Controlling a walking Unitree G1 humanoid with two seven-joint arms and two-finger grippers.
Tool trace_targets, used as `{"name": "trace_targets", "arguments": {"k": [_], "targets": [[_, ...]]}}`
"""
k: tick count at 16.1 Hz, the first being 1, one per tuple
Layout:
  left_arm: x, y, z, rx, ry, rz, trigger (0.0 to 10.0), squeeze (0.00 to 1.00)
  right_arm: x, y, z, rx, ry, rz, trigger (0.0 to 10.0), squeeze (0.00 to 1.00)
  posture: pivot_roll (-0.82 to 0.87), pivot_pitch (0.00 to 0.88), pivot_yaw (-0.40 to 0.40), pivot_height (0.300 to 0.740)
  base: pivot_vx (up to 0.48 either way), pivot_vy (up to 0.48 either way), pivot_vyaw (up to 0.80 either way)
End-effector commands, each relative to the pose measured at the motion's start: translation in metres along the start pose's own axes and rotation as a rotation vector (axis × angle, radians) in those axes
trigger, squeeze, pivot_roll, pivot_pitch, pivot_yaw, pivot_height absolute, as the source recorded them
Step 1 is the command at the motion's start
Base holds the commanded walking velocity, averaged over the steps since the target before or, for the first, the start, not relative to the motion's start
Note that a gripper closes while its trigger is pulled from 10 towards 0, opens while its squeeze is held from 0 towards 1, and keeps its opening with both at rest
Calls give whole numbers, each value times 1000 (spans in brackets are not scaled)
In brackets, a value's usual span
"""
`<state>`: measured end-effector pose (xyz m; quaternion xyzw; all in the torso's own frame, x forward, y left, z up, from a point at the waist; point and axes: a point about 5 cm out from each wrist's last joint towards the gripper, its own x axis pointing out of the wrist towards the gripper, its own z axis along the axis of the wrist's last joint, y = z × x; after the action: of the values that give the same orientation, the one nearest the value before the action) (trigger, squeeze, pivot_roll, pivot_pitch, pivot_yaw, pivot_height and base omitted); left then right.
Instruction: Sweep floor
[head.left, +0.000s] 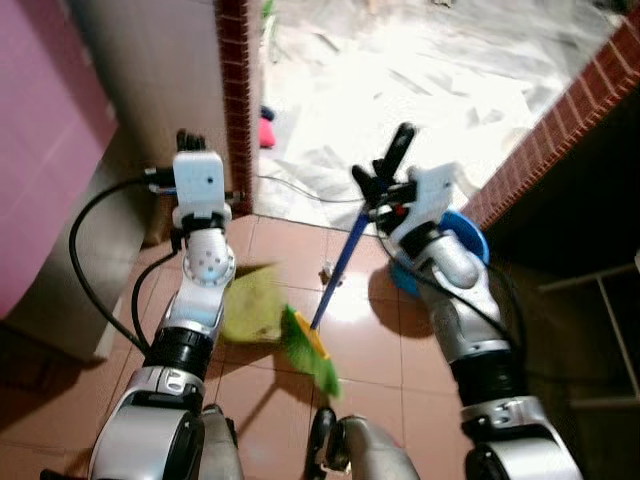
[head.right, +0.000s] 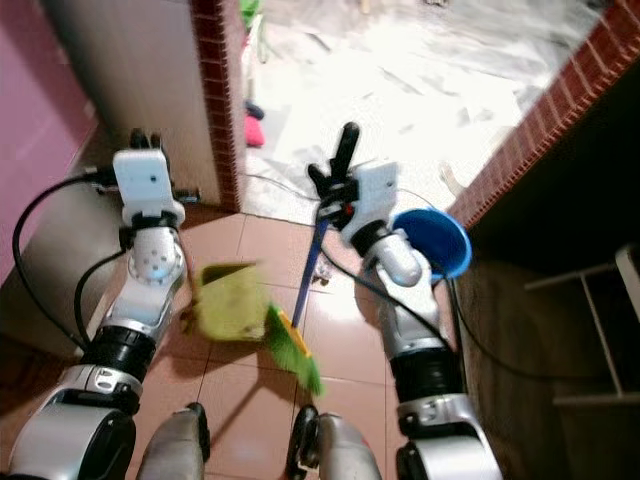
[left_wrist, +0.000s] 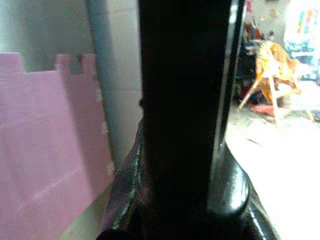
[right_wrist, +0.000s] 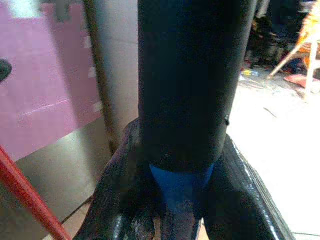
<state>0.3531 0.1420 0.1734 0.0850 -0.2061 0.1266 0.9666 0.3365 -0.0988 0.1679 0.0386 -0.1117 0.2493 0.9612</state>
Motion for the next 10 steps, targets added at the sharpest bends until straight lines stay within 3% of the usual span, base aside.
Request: {"name": "trace_targets", "arguments": {"k": [1,3,10], "targets": [[9,2,16,11,-78,-7,10000,0,0,0,3,-10,-31,-14,10000,0,-25,73,-105,740,0,0,631],[14,2,21,8,-93,-14,10000,0,6,-1,11,-94,-73,-43,10000,0,-21,62,-96,740,0,0,0],[15,2,30,-11,-101,-40,10000,0,13,-6,21,-135,-130,-105,10000,0,-21,54,-90,740,36,0,0]]}}
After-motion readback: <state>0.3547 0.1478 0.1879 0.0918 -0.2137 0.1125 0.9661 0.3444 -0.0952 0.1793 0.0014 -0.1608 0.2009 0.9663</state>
